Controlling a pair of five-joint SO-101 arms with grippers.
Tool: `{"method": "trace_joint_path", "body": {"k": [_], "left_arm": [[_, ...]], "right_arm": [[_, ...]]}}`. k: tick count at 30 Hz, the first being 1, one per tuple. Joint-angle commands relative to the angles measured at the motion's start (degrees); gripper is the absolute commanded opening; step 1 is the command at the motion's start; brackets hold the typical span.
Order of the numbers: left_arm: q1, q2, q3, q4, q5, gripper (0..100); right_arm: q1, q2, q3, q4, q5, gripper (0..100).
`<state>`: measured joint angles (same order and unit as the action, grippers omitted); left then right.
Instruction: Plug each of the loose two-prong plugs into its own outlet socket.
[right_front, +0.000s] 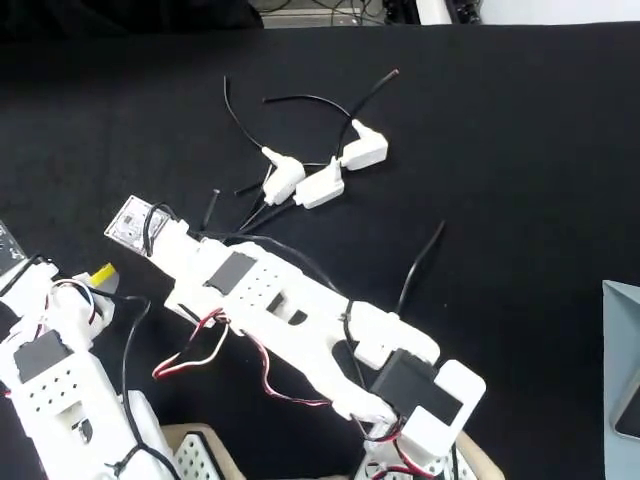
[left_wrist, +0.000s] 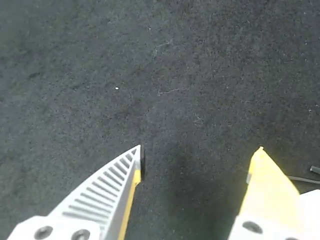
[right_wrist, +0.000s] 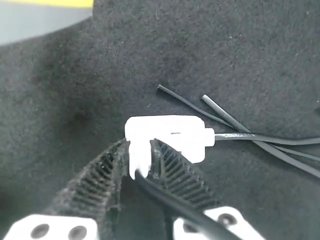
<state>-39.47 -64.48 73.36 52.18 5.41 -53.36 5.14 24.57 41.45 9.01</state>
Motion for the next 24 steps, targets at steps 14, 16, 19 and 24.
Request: {"method": "trace_joint_path", "body": {"k": [14,16,19,24], "left_arm": [[-0.40,-0.44,-0.31,-0.88,0.18,33],[-0.40,-0.44,-0.31,-0.88,0.18,33],[-0.40,-0.44,-0.31,-0.79,0.18,33],[-0.40,-0.44,-0.31,-0.79,0.18,33]], "right_arm": [[0.62,6.64,1.98,-6.42,-1.05,1.2],[0.44,7.08,2.51,-6.42,-0.88,1.2],[0.62,7.34,2.59,-6.42,-0.97,1.2],[1.49,2.42,2.42,-6.51,-0.62,1.2]]}}
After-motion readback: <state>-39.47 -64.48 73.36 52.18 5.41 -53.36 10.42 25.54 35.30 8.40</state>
